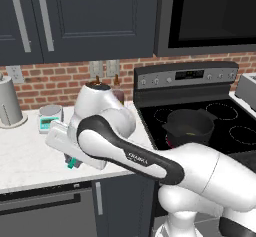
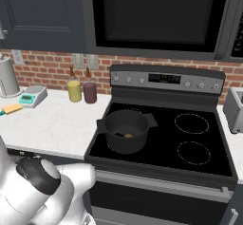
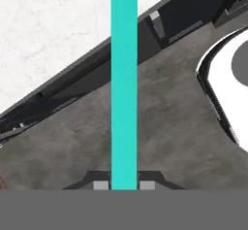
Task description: Put the avocado and potato in the pot. Retrieve the spatula and lightly stir the vegetables in the pot.
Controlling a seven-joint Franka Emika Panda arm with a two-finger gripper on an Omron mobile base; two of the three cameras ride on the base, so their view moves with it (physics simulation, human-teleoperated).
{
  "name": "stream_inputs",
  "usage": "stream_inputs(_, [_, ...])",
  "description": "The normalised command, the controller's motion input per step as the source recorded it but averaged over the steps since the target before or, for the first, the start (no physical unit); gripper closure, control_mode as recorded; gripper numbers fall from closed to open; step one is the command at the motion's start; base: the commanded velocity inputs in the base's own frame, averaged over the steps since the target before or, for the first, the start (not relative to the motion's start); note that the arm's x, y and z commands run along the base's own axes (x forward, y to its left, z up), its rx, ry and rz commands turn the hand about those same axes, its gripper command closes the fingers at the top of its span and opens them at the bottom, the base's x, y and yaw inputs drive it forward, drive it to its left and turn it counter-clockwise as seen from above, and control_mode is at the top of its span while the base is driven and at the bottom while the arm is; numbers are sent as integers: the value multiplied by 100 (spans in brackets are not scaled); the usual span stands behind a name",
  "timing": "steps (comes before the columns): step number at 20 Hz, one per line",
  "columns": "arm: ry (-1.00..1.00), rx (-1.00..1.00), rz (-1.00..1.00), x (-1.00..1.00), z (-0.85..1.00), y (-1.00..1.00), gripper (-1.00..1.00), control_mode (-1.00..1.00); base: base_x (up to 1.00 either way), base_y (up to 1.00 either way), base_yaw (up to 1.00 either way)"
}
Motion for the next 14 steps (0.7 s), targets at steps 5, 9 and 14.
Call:
stream_inputs(5, [6,37,-5,-37,84,-96,100,-100,0,0,0])
stream_inputs(9, [9,35,-12,-11,100,-100,100,-100,0,0,0])
stream_inputs(14, [25,29,-19,0,76,-100,100,-100,0,0,0])
